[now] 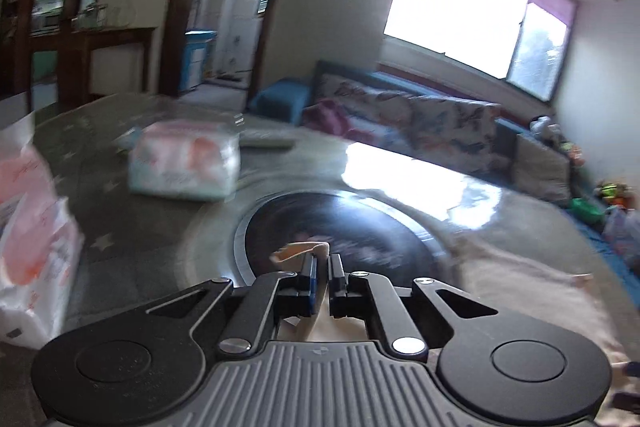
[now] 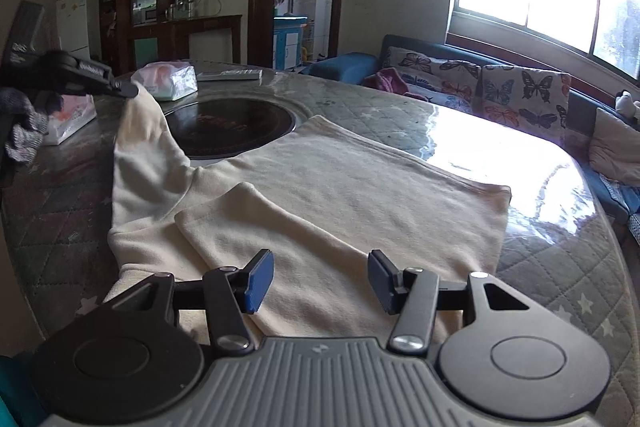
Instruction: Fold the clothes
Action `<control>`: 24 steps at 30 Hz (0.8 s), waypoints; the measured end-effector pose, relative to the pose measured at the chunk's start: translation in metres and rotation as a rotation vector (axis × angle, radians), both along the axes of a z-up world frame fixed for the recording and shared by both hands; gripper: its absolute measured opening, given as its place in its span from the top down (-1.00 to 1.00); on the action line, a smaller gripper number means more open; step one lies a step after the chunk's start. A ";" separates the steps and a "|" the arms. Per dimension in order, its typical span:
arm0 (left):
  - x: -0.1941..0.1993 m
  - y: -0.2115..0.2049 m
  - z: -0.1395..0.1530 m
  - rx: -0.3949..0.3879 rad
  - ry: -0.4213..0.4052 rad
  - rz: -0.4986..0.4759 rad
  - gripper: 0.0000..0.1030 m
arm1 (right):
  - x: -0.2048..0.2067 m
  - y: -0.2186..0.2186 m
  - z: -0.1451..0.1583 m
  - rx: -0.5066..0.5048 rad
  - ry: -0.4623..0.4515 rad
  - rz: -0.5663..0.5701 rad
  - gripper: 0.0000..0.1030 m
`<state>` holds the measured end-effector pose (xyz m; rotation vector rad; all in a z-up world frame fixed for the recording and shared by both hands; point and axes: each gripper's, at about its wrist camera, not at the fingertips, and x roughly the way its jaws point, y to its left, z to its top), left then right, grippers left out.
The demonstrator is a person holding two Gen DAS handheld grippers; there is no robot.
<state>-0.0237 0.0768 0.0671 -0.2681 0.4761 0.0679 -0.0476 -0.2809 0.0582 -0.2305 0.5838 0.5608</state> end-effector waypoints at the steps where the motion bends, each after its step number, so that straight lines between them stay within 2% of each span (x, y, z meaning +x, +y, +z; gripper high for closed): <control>1: -0.002 -0.009 0.008 -0.007 -0.020 -0.035 0.89 | 0.000 -0.003 0.001 0.005 -0.004 -0.010 -0.03; 6: -0.008 -0.068 0.035 -0.043 -0.072 -0.229 0.89 | -0.002 -0.020 0.005 0.028 -0.023 -0.059 -0.03; 11: -0.009 -0.127 0.039 -0.081 -0.073 -0.428 0.89 | -0.005 -0.039 0.006 0.047 -0.032 -0.112 -0.03; 15: -0.006 -0.164 0.027 -0.114 -0.039 -0.539 0.89 | -0.008 -0.054 0.004 0.060 -0.028 -0.156 -0.03; 19: -0.006 -0.190 0.003 -0.172 0.043 -0.632 0.87 | -0.008 -0.062 0.002 0.062 -0.022 -0.182 -0.03; 24: -0.015 -0.207 -0.022 -0.134 0.125 -0.706 0.81 | -0.007 -0.062 0.002 0.067 -0.021 -0.184 -0.02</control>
